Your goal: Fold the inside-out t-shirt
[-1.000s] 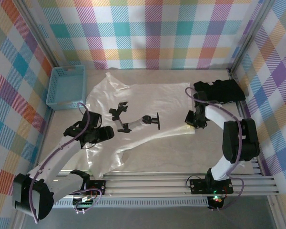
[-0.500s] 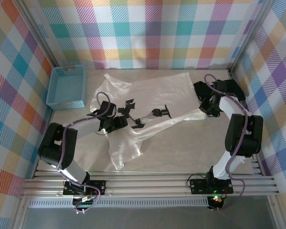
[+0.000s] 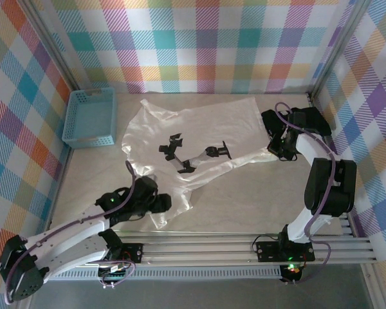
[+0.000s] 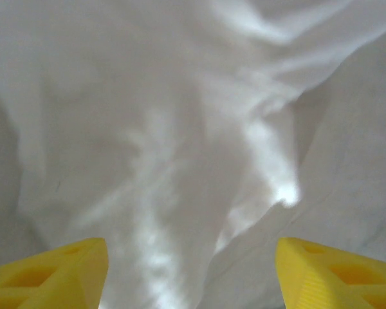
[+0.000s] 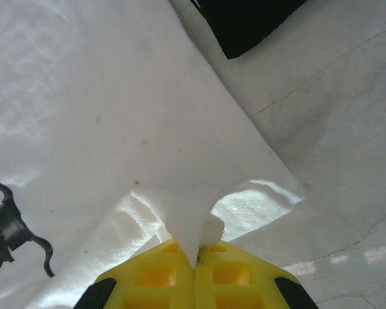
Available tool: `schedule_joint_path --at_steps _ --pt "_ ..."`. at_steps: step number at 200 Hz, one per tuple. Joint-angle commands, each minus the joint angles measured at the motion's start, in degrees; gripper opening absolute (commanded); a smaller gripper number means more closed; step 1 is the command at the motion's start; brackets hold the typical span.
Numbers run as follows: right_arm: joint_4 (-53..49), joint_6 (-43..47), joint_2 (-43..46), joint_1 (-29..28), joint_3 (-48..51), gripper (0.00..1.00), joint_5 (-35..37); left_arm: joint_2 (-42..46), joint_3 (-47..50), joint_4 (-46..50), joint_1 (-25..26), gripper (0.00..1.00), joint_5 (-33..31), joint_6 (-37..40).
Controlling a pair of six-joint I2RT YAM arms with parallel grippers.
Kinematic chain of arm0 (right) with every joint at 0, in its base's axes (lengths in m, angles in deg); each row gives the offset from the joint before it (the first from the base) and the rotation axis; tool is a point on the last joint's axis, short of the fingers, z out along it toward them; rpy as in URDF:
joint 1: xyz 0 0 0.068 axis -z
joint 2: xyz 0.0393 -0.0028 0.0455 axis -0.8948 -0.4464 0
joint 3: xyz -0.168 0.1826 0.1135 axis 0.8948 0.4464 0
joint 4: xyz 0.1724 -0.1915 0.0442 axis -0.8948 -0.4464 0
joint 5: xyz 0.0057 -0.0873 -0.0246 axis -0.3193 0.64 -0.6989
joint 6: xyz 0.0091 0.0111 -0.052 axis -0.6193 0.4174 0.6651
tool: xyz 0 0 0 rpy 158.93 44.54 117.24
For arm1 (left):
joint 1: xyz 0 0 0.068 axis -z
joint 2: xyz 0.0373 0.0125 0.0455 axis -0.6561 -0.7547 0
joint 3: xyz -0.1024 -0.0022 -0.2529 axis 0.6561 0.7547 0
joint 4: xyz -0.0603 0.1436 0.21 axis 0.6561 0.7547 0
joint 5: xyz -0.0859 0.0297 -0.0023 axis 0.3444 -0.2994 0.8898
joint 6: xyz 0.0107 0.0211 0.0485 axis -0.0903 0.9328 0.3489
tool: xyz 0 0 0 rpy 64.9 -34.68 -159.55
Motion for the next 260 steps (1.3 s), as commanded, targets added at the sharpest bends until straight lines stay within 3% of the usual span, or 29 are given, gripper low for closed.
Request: schedule_joint_path --at_steps 1,27,60,118,154,157,206,226,260 --pt "-0.11 1.62 3.07 -0.12 0.68 0.01 -1.65 -0.39 2.93 9.06 5.89 0.68 -2.0 -10.22" --pt "-0.25 2.13 4.27 -0.08 1.12 0.01 -1.87 -4.44 4.34 5.67 8.11 0.68 1.65 -8.75" --pt "-0.21 2.56 4.67 -0.07 2.05 0.01 -2.27 -9.05 3.74 1.4 8.11 0.61 -0.63 -4.47" --pt "-0.2 2.82 4.58 -0.08 1.87 0.01 -2.61 -14.24 2.23 -1.98 8.11 0.31 0.14 -2.08" --pt "-0.17 2.77 5.56 -0.07 1.8 0.01 -2.54 -11.97 2.42 -1.88 8.11 0.04 -1.96 -1.92" --pt "-0.16 2.77 5.71 -0.02 1.84 0.01 -2.53 -11.39 2.41 -1.65 8.11 0.0 -2.62 -2.02" --pt "0.52 1.42 11.74 -0.06 2.9 0.01 -5.19 4.96 -5.73 14.81 6.27 0.0 -23.5 -2.09" --pt "1.24 0.84 15.61 0.0 2.35 0.01 -6.27 6.85 -13.66 17.84 4.76 0.0 -31.5 3.04" --pt "0.68 -0.22 20.48 0.01 -2.92 0.01 -8.31 2.25 -31.09 18.82 2.6 0.0 -45.13 17.92"
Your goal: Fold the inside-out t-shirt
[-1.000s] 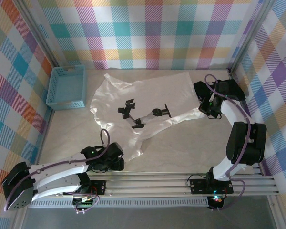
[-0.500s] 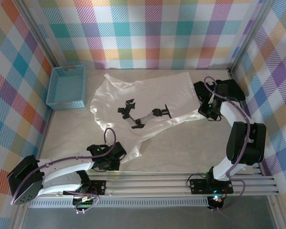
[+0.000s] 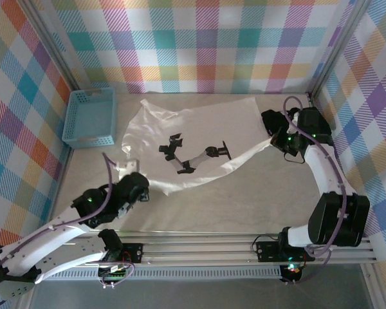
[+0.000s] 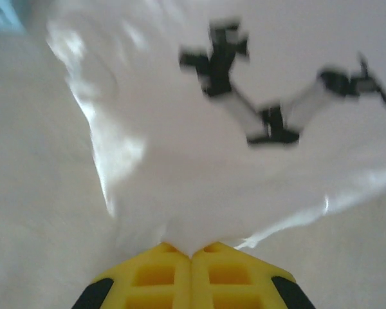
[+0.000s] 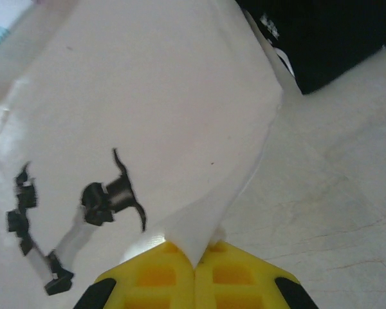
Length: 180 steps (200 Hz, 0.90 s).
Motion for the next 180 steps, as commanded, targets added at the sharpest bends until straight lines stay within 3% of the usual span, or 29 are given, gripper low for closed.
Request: schedule_joint_path --at_steps 1,43,94,119,149,164,180 --pt "0.79 -1.16 3.18 -0.03 -5.01 0.01 -2.84 -2.69 -10.87 2.74 -1.74 0.0 -14.88 12.62" --pt "-3.68 -1.78 8.04 -0.05 -17.22 0.0 -4.89 -7.88 -33.42 0.3 -4.12 0.0 -18.91 28.52" --pt "-12.55 1.33 19.39 0.0 -31.62 0.01 -1.87 -8.48 -57.91 0.91 -4.07 0.0 -17.18 37.83" --pt "-15.12 1.22 22.19 -0.07 -37.68 0.0 -2.55 -11.72 -64.53 -1.21 -4.09 0.0 -15.84 43.42" --pt "-14.12 0.44 21.33 -0.06 -39.95 0.0 -3.98 -19.13 -68.38 -6.85 -4.29 0.0 -20.7 51.16" --pt "-12.82 0.29 18.75 -0.05 -39.3 0.0 -4.72 -24.25 -71.64 -4.3 -9.32 0.0 -15.97 48.43" --pt "-9.31 -0.09 15.65 -0.05 -37.32 0.0 -5.22 -31.72 -77.24 4.2 -23.86 0.0 -1.62 39.69"
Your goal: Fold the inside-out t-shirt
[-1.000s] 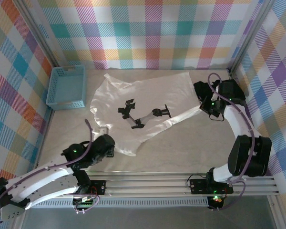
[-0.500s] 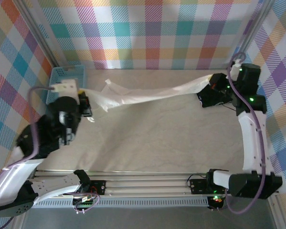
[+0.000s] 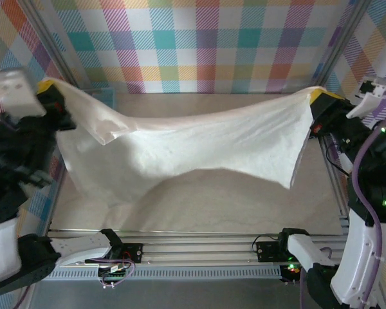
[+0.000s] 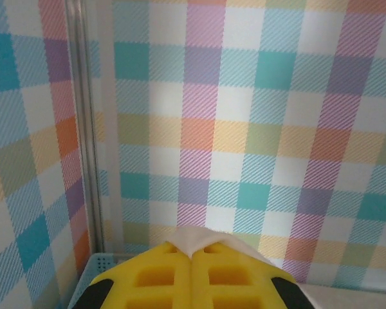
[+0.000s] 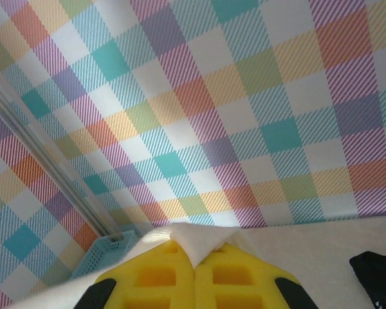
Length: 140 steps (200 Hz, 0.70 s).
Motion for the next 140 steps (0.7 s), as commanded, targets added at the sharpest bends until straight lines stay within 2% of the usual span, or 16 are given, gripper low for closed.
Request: schedule_joint_path --at_steps 1,8,17,39,79,111,140 --pt "2.72 -0.36 -6.74 -0.06 3.1 0.0 -0.78 -11.2 -4.62 7.42 -14.14 0.0 14.56 -5.69" --pt "4.04 -0.41 -8.41 -0.08 3.48 0.0 -1.05 -13.96 -5.17 8.18 -18.44 0.0 18.96 -7.23" --pt "5.72 -0.54 -10.68 -0.08 3.6 0.0 -1.32 -16.94 -4.78 7.39 -20.87 0.0 21.25 -7.53" --pt "8.55 0.03 -16.68 -0.17 2.24 0.0 -0.95 -21.99 -5.88 4.69 -24.63 0.0 26.44 -8.52" --pt "11.08 0.57 -23.5 -0.93 -1.15 0.0 -1.67 -29.68 -16.42 6.45 -28.3 0.0 29.83 -8.75" --pt "9.58 1.94 -22.16 -1.17 -2.23 0.0 -0.51 -27.12 -16.64 6.34 -28.31 0.0 30.42 -8.33" --pt "7.51 2.88 -17.99 -1.13 -2.11 0.0 -0.18 -19.86 -11.01 4.35 -28.3 0.0 30.82 -8.61"
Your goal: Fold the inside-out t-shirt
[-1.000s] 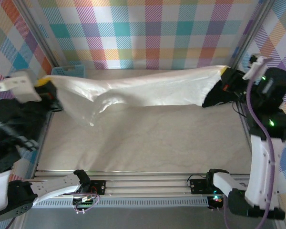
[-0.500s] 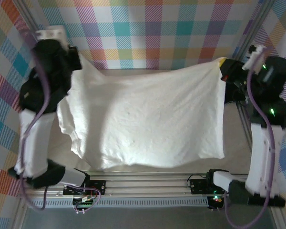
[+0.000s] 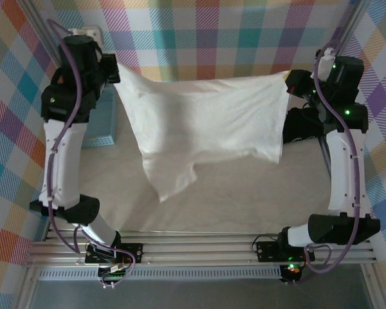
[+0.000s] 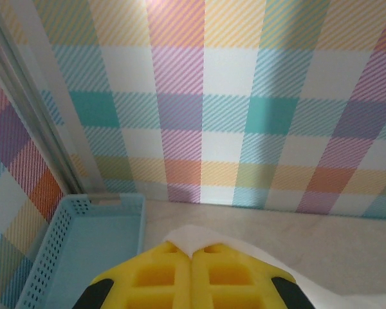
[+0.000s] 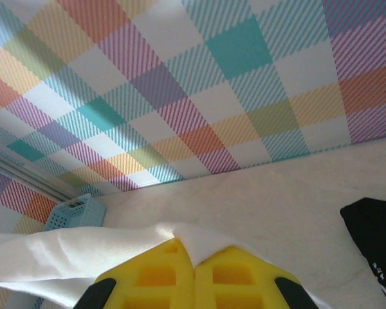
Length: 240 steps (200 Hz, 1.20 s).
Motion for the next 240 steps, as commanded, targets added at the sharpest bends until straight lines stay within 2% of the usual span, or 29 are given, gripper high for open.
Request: schedule_joint_path --at_steps 1,38,68,97,129,178,196,216,240 --pt "0.86 2.1 5.37 -0.19 -2.55 0.0 0.36 7.55 2.55 -3.57 -0.55 0.0 0.92 -0.84" --pt "-2.25 2.15 13.22 -0.16 -2.99 0.0 0.18 19.38 5.9 -3.56 -0.55 0.0 2.63 -1.72" --pt "-5.44 1.86 19.65 -0.17 -5.49 0.0 0.36 30.52 8.95 -6.25 -0.55 0.0 6.43 -3.34" --pt "-8.48 1.81 22.95 -0.15 -9.97 0.0 0.53 34.65 6.06 -6.43 -0.55 0.0 9.76 -4.49" --pt "-10.68 2.34 22.83 -0.16 -14.79 0.0 1.21 30.74 -0.44 -3.88 -0.54 0.0 7.91 -3.26" --pt "-9.08 3.83 17.36 -0.19 -16.18 0.0 1.67 17.27 -5.41 -3.01 -0.46 0.0 2.71 0.6" --pt "-5.97 4.02 14.62 -0.14 -12.22 0.0 1.24 12.16 -3.49 -4.05 -0.52 0.0 1.45 1.86" --pt "-0.88 3.74 10.92 -0.14 -5.77 0.0 0.76 8.6 4.03 -9.25 -0.64 0.0 1.32 2.54" --pt "7.71 1.75 4.24 -0.37 2.2 0.0 -0.72 2.5 10.57 -14.13 -2.61 0.0 3.59 1.74"
